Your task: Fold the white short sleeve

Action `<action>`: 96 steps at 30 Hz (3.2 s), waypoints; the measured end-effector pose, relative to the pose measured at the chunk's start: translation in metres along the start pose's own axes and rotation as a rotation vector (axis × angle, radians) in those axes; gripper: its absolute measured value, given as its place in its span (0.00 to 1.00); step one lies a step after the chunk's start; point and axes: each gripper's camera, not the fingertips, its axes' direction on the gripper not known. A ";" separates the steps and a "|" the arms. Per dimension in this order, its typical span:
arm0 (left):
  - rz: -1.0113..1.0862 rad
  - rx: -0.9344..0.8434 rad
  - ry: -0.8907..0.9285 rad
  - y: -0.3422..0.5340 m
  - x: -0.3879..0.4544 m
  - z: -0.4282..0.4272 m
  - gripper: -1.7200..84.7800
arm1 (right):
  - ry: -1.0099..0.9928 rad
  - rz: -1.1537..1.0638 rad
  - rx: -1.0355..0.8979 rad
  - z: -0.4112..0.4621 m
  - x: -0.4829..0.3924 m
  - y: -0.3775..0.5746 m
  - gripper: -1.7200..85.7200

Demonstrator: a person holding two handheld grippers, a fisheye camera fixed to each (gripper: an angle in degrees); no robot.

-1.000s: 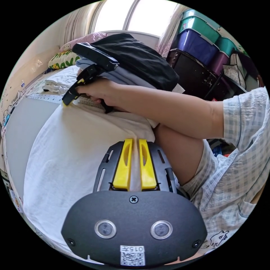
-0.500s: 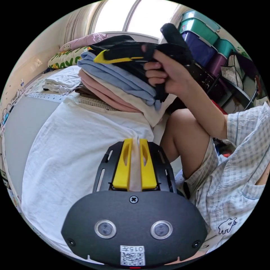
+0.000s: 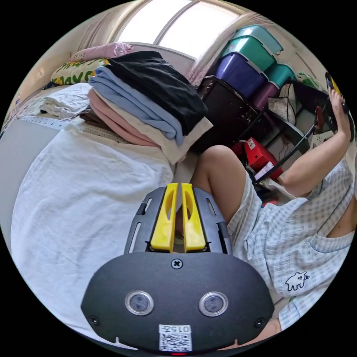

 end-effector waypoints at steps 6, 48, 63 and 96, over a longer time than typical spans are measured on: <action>0.039 0.039 -0.042 0.006 0.018 -0.019 0.02 | -0.085 -0.039 0.121 -0.041 -0.064 0.004 0.01; -0.528 -0.083 -0.516 -0.248 -0.097 0.044 0.12 | 0.566 0.321 -1.229 0.032 0.218 0.379 0.13; -0.444 -0.087 -0.621 -0.237 -0.028 -0.002 0.02 | 0.480 0.306 -1.205 0.082 0.163 0.320 0.10; -0.799 0.461 -0.588 0.035 0.023 -0.264 0.06 | -0.192 -0.228 -1.473 0.400 -0.176 0.225 0.05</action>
